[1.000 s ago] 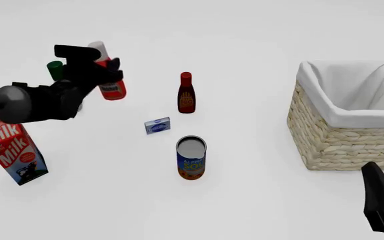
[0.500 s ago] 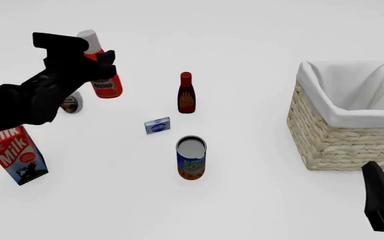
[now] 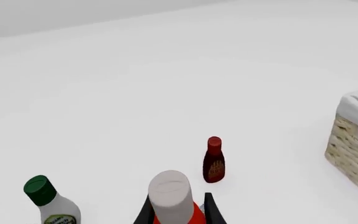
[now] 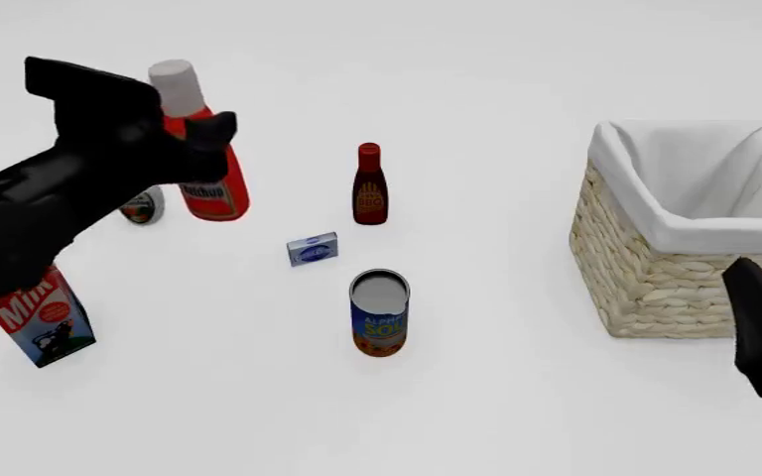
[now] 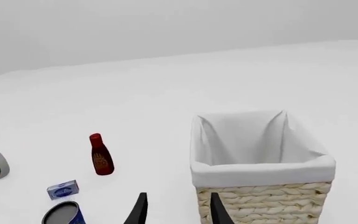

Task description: Pick the ketchup and place it in the basket.

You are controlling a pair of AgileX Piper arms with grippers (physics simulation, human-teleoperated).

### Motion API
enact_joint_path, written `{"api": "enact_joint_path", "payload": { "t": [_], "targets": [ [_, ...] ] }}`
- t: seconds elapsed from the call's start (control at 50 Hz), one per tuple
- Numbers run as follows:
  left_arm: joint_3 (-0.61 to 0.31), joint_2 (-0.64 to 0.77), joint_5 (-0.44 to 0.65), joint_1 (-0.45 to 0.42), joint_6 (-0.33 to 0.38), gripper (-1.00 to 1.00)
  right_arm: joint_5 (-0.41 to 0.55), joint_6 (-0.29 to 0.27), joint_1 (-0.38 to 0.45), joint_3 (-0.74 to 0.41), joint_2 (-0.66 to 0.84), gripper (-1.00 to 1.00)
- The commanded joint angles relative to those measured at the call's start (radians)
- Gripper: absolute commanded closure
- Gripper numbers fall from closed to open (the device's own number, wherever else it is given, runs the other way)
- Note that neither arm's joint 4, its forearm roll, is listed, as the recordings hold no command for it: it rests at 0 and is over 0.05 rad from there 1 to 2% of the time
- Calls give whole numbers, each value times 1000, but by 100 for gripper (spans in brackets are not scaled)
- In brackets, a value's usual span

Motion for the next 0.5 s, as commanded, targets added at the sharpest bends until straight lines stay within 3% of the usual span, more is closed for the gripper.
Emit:
{"api": "enact_joint_path", "payload": {
  "t": [0.02,0.38,0.5],
  "targets": [
    [11,-122,123,-67,19,100,-11,0,72,-83,102,-100],
    [-55,-229,345,-204,-22,100,-9,-14,232,-155,193,-100],
    [-96,-256,409,-217,6,100,-15,-21,275,-184,226,-100]
  ]
}}
